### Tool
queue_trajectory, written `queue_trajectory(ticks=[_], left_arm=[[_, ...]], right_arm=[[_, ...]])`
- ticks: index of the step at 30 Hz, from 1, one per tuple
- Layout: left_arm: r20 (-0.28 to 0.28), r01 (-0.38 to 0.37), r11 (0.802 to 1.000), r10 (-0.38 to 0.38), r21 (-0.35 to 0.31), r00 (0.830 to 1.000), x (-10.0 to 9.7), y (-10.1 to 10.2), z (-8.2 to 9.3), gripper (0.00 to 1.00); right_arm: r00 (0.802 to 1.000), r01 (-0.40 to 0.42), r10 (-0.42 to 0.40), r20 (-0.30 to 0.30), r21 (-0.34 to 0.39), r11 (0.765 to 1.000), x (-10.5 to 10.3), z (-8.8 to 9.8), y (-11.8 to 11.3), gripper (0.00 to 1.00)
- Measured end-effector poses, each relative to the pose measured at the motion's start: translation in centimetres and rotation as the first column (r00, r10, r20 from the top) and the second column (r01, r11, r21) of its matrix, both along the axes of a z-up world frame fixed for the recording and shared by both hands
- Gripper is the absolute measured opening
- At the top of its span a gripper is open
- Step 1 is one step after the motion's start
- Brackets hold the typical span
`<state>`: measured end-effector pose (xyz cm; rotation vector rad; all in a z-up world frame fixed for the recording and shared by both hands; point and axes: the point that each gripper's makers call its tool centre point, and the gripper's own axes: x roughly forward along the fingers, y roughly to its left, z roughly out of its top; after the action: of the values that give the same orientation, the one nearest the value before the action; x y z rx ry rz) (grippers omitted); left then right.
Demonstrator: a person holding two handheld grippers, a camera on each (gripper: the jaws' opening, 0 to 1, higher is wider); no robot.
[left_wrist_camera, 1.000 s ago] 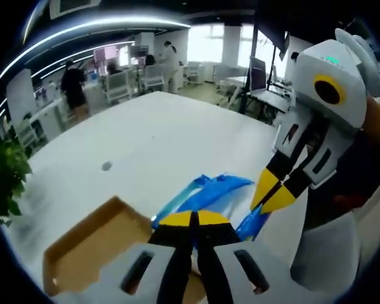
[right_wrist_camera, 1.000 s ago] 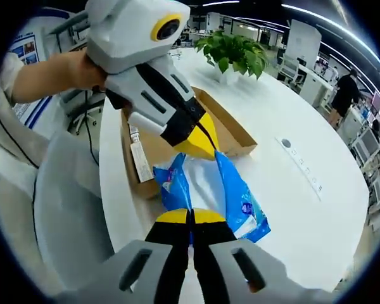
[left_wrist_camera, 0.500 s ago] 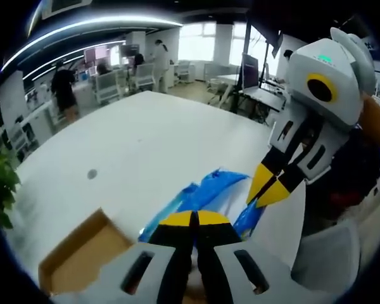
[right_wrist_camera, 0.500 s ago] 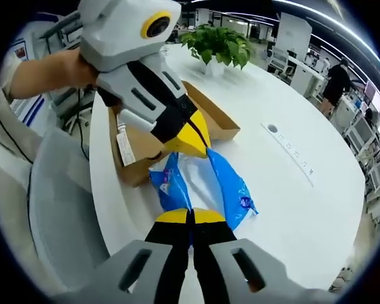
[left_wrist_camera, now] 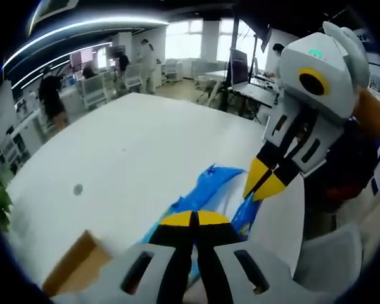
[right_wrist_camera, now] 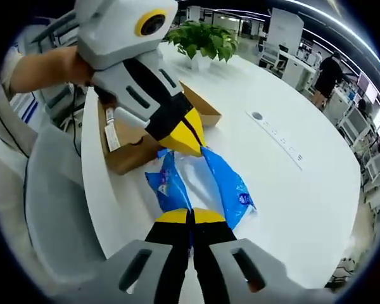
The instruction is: Operate the shoe box by opening the lid, removing the specified soft item, and placing it in the target area until the item is outside and the box remains undamaged.
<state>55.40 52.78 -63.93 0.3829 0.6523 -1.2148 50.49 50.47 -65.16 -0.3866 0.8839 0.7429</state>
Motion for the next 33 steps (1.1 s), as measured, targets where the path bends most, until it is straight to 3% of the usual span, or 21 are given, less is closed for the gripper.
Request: queue_trajectory(ticks=[33], left_arm=[[-0.066,0.118,0.993,-0.117,0.013,0.991,0.4,-8.3,-3.0,0.00]], right_arm=[[0.998,0.062,-0.064,-0.029,-0.062,0.996,1.1,-2.4,-9.1,0.00]])
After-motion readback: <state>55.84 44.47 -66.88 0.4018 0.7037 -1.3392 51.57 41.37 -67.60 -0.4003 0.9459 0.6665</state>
